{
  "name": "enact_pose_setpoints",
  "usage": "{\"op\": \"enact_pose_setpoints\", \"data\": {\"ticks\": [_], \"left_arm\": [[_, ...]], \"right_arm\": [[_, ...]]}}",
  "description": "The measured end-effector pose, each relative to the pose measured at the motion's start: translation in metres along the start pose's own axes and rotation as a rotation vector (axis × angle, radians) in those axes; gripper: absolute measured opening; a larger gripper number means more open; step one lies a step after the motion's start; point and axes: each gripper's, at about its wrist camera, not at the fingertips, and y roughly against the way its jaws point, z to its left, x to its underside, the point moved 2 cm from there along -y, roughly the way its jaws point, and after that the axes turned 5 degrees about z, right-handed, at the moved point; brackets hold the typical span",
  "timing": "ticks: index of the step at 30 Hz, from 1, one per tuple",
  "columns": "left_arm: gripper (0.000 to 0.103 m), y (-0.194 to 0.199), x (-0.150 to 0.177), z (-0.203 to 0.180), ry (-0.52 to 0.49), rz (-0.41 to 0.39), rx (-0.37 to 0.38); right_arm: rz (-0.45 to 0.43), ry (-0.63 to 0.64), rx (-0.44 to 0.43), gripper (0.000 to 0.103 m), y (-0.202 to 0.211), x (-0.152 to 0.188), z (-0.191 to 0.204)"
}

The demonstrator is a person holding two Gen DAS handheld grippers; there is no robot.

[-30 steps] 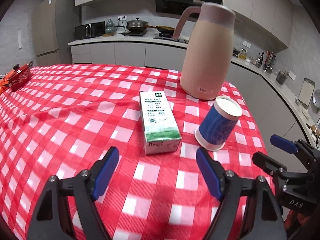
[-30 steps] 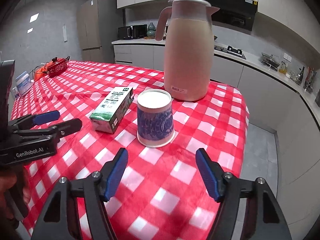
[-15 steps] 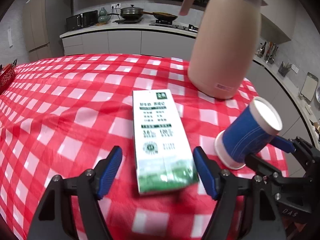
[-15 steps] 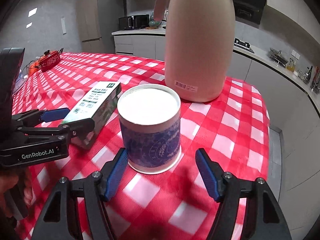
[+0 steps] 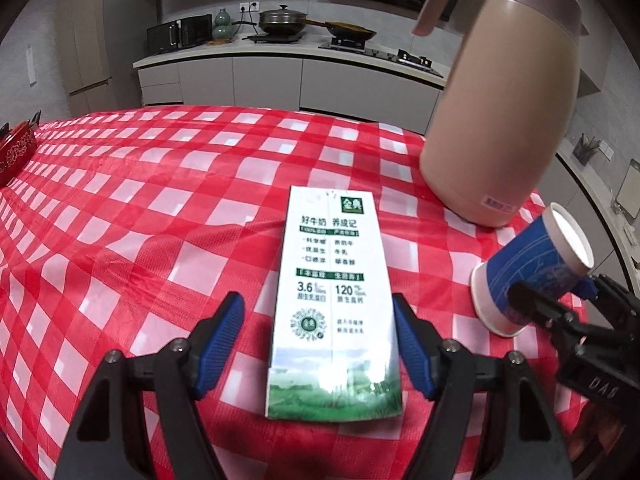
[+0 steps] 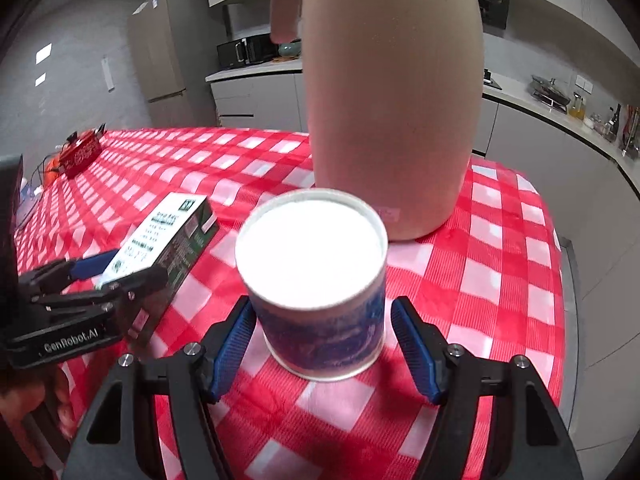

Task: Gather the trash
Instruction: 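Grasp the green-and-white milk carton with the left tool while the right tool grasps the blue cup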

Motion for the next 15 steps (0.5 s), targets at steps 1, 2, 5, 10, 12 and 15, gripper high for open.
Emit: {"op": "enact_pose_setpoints", "data": {"ticks": [1,2,5,10,12,15], "left_arm": [[0.075,-0.001,-0.001,-0.001,-0.001,0.0,0.0],[0.075,-0.001,-0.001,-0.002,-0.004,-0.003,-0.001],[0.075,-0.005,-0.003,-0.005,-0.013,0.005,-0.002],[0.074,-0.013,-0.001,-0.009,-0.013,0.029,-0.007],[0.062,-0.015,0.001,-0.011,-0.021,0.036,-0.013],[0.057,-0.012,0.002,-0.013,-0.032,0.034,0.003]], "right_arm": [[-0.002,-0.006,-0.003,0.072,0.001,-0.001,-0.001],[-0.003,-0.01,-0.008,0.072,0.001,-0.002,-0.001],[-0.009,-0.018,-0.007,0.072,0.002,-0.004,-0.001],[0.003,-0.028,-0.009,0.066,-0.002,-0.004,-0.001],[0.005,-0.027,-0.008,0.066,-0.002,-0.005,-0.001],[0.002,-0.024,-0.006,0.064,0.001,-0.005,-0.001]]}}
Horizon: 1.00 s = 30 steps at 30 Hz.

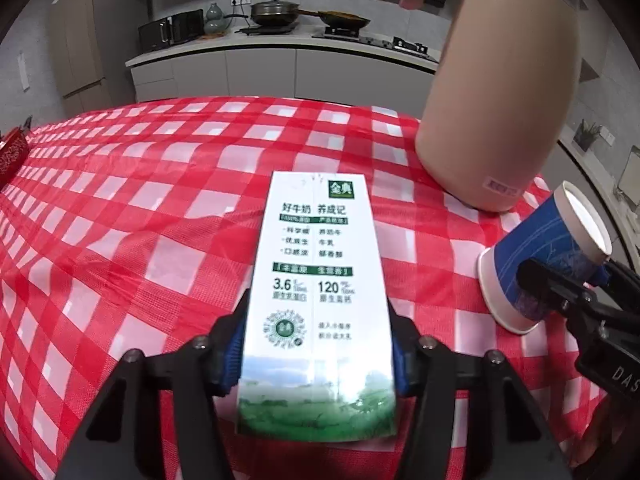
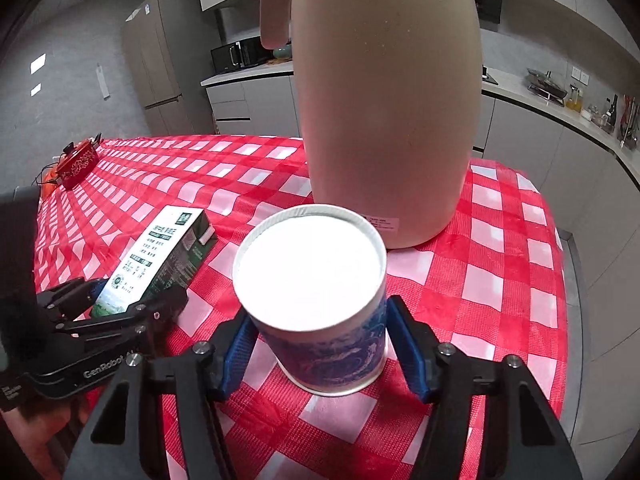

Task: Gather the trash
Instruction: 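Grasp the green-and-white milk carton with the left tool while the right tool grasps the blue cup, then carry the milk carton and blue cup with both tools over the bin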

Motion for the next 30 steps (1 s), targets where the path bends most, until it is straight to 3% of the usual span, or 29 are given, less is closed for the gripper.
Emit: {"op": "enact_pose_setpoints", "data": {"ticks": [16,30], "left_arm": [[0.057,0.059,0.024,-0.026,-0.049,-0.073,0.054],[0.057,0.114,0.077,-0.076,-0.091,-0.098,0.089]], "right_arm": [[-0.03,-0.025,0.017,0.064,0.048,0.022,-0.021],[-0.063,-0.037,0.027,0.064,0.13,0.082,-0.045]]}}
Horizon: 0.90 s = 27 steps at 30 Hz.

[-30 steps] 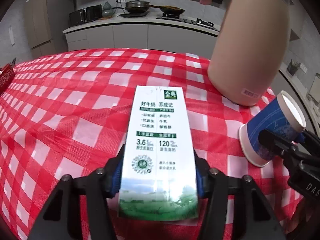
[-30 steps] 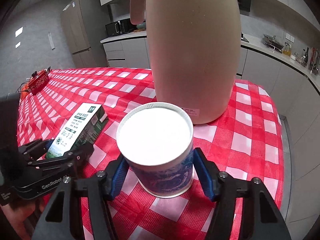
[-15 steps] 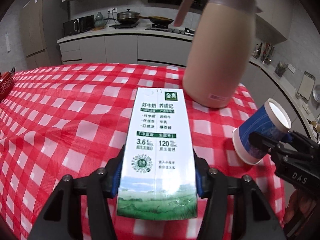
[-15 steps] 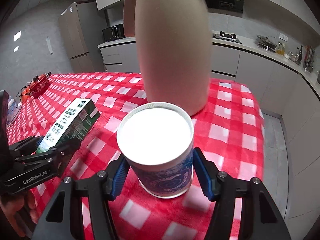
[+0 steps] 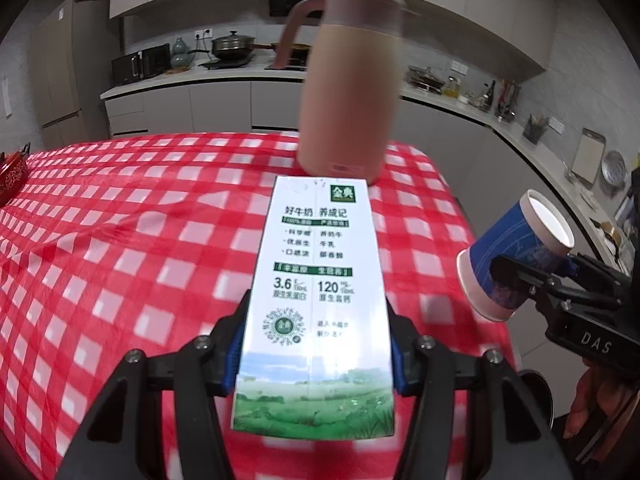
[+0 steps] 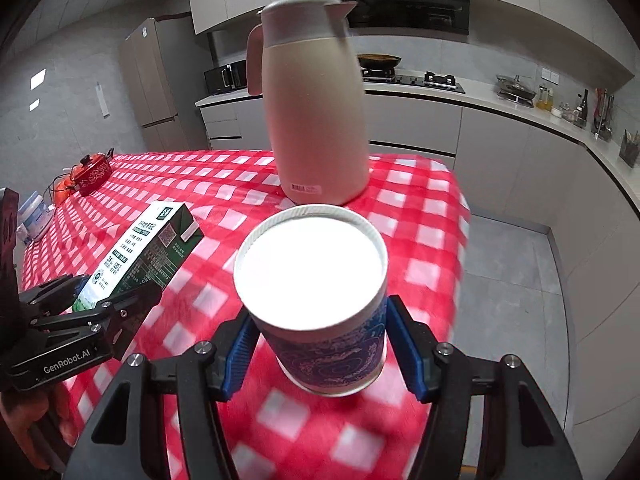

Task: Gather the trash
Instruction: 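Carry the milk carton and blue cup with both tools over the bin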

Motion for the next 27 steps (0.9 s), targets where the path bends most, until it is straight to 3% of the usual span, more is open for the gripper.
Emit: {"op": "enact_pose_setpoints", "data": {"ticks": [16,27], "left_arm": [[0.057,0.055,0.061,-0.104,-0.091,-0.002,0.07],[0.057,0.065,0.087,-0.189,-0.184,0.009,0.138]], "right_arm": [[-0.03,-0.049,0.03,0.064,0.11,0.083,-0.054],[-0.042,-0.13,0.118,0.064,0.174,0.141,-0.127]]}}
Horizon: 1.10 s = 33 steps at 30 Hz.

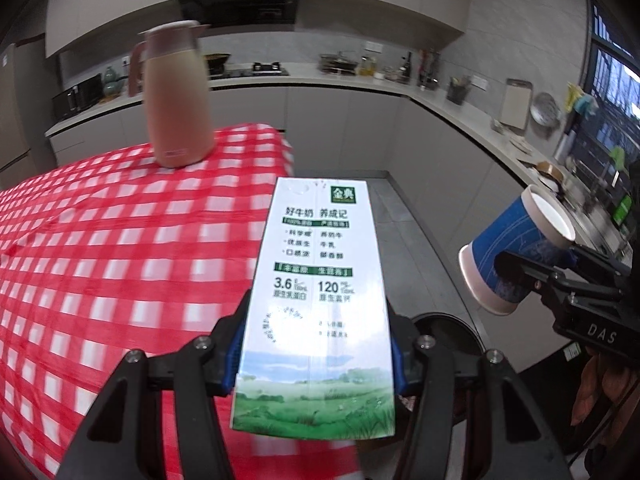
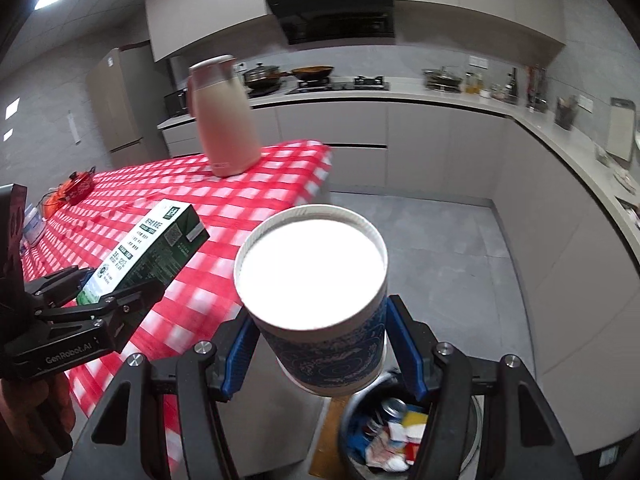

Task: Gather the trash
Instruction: 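Carry the milk carton and blue cup with both tools over the bin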

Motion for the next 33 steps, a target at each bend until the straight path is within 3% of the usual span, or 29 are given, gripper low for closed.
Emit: {"op": "enact_pose_setpoints", "data": {"ticks": [9,18,33], "left_arm": [[0.057,-0.023,0.012,-0.072,-0.071,0.05,0.063],[0.057,-0.048,0.037,-0.125,-0.088,0.121,0.091],[0.057,-0.09,0.078,-0.164,-0.067,0.241,0.095]], "right_arm": [[0.019,-0.062,0.059,0.064,0.026,0.037,-0.07],[0.077,-0.081,0.073,0.064,0.023,0.074,-0.12],[0.193,-0.081,0.066,0.064,-0.009,0.122,-0.157]]}}
